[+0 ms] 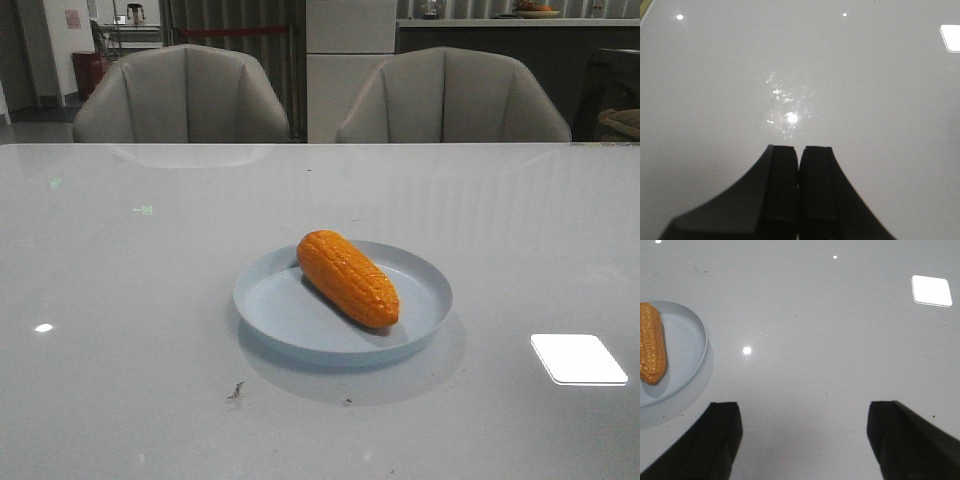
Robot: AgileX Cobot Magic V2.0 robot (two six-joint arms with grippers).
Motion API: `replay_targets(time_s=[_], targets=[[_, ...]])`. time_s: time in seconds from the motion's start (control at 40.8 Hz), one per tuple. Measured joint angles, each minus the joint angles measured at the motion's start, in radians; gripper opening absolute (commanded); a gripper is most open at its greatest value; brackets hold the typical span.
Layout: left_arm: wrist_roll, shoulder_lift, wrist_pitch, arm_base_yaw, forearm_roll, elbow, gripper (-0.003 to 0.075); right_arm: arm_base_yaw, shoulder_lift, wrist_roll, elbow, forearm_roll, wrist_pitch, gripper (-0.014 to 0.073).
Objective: Place corn on plate with both arms
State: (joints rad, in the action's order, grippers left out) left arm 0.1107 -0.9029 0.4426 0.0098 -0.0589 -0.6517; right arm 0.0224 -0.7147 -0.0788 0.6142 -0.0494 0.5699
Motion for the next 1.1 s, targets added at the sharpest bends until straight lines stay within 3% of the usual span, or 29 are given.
replay_targets(time_s=[0.515, 0.76, 1.104], targets=[[0.000, 0.120, 0.002, 0.000, 0.000, 0.000, 0.0094, 0.000, 0.000, 0.000, -0.002, 0.000, 0.000, 0.0622], [0.000, 0.308, -0.001, 0.000, 0.002, 0.031, 0.0094, 0.000, 0.000, 0.000, -0.002, 0.000, 0.000, 0.0622], [0.002, 0.657, -0.042, -0.057, 0.000, 0.262, 0.0094, 0.000, 0.000, 0.000, -0.002, 0.000, 0.000, 0.0622]])
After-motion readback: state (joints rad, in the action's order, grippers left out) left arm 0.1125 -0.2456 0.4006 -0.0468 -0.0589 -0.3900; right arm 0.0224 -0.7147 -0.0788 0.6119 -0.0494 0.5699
